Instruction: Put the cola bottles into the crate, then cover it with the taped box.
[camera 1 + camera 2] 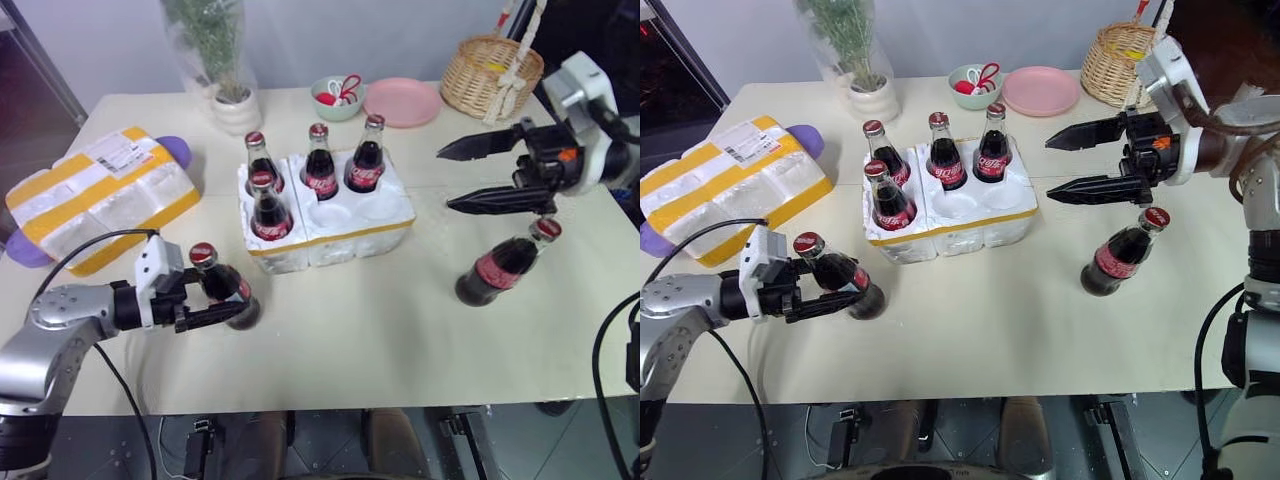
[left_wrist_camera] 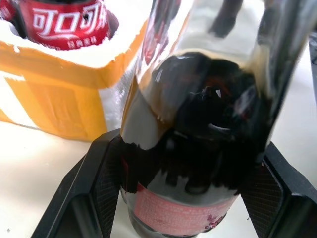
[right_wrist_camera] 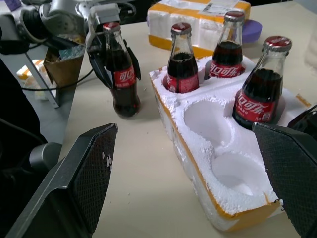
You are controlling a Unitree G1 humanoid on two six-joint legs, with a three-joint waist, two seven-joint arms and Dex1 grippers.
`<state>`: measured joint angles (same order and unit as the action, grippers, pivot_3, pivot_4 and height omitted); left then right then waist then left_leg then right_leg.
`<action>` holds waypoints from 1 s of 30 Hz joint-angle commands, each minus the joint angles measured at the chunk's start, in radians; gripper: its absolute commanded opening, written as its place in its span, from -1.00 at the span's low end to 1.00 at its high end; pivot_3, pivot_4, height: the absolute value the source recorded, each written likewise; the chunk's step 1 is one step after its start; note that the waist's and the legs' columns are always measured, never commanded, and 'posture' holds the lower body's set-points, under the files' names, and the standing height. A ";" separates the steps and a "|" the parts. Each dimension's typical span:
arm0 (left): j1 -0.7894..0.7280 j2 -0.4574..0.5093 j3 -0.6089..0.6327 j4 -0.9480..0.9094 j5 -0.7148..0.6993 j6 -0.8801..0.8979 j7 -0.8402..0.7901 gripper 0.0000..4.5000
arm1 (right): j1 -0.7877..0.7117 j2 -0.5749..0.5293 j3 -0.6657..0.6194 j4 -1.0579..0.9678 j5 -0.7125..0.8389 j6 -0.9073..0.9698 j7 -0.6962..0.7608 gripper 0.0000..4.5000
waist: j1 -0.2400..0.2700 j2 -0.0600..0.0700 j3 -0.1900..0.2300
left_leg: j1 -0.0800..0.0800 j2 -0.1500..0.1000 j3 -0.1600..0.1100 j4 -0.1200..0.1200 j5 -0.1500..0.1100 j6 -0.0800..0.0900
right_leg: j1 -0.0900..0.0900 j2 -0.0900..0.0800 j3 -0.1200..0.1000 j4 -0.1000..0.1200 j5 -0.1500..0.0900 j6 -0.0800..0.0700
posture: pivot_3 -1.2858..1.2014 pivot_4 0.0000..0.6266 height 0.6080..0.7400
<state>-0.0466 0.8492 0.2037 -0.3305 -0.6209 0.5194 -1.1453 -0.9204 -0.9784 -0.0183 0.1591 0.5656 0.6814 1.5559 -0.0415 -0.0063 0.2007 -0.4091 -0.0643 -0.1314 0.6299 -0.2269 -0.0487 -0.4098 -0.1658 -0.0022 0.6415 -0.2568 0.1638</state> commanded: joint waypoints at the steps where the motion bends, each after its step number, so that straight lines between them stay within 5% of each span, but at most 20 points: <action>1: -0.025 0.038 0.040 -0.063 -0.097 0.053 -0.043 0.22 | -0.009 -0.010 -0.045 -0.034 0.025 -0.004 -0.008 1.00 | 0.000 0.000 0.000 | 0.000 0.000 0.000 0.000 0.000 0.000 | 0.000 0.000 0.000 0.000 0.000 0.000 | 0.03 -0.52 0.96; 7: -0.226 0.014 0.028 -0.051 -0.241 0.156 -0.017 0.22 | 0.005 0.003 -0.052 -0.045 0.039 -0.001 -0.029 1.00 | 0.009 -0.001 0.000 | 0.000 0.000 0.000 0.001 0.000 0.000 | 0.000 0.000 0.000 0.000 0.000 0.000 | 0.03 -0.52 0.96; 21: -0.696 -0.102 -0.106 0.227 -0.237 0.228 -0.085 0.22 | 0.049 0.004 -0.100 -0.104 0.089 0.047 -0.094 1.00 | 0.000 -0.001 0.001 | 0.000 0.000 0.000 0.001 0.000 0.000 | 0.000 0.001 0.000 0.000 0.000 0.000 | 0.03 -0.52 0.96; 30: -0.747 -0.263 -0.141 0.207 -0.124 0.169 0.089 0.22 | 0.103 0.003 -0.134 -0.156 0.121 0.069 -0.139 1.00 | -0.001 -0.002 0.001 | 0.000 0.000 0.000 0.002 0.000 0.000 | 0.001 0.001 0.000 0.000 0.000 0.000 | 0.03 -0.52 0.96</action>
<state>-0.7761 0.5916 0.0373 -0.0801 -0.7632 0.7298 -1.1123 -0.8163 -0.9614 -0.1066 0.0380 0.6584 0.7510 1.4241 -0.0422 -0.0083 0.2018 -0.4095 -0.0644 -0.1317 0.6315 -0.2266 -0.0489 -0.4092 -0.1650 -0.0023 0.6417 -0.2566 0.1641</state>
